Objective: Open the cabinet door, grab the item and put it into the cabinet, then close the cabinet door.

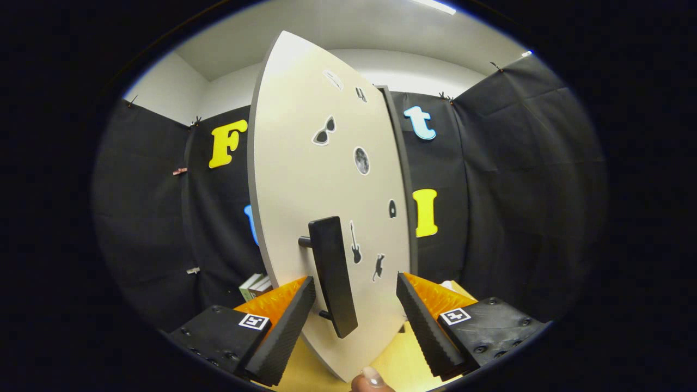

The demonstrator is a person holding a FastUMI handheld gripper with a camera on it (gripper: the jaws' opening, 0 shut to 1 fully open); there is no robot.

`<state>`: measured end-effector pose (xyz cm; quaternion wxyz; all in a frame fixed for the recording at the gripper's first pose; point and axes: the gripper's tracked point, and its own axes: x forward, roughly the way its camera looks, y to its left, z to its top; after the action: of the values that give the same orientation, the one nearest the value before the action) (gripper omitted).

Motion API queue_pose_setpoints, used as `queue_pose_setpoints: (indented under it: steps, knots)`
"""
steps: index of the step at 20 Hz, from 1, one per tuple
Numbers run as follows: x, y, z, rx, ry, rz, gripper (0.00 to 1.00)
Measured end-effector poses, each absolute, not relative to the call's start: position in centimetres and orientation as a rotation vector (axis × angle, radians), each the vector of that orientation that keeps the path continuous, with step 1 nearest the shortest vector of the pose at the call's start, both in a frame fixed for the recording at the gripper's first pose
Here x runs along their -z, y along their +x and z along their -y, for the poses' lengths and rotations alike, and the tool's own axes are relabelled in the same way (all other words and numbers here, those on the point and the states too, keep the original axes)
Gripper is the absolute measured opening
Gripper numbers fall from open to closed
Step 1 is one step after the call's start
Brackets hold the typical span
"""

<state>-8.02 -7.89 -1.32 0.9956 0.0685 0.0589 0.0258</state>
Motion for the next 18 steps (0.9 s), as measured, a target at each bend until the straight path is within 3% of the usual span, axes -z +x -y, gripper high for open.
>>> queue_pose_setpoints:
  steps: [8, 18]
  knots:
    - [3.6, -4.1, -0.8, -0.026, 0.116, -0.132, 0.98]
    - [2.8, -2.3, -2.6, -0.107, 0.061, -0.118, 0.98]
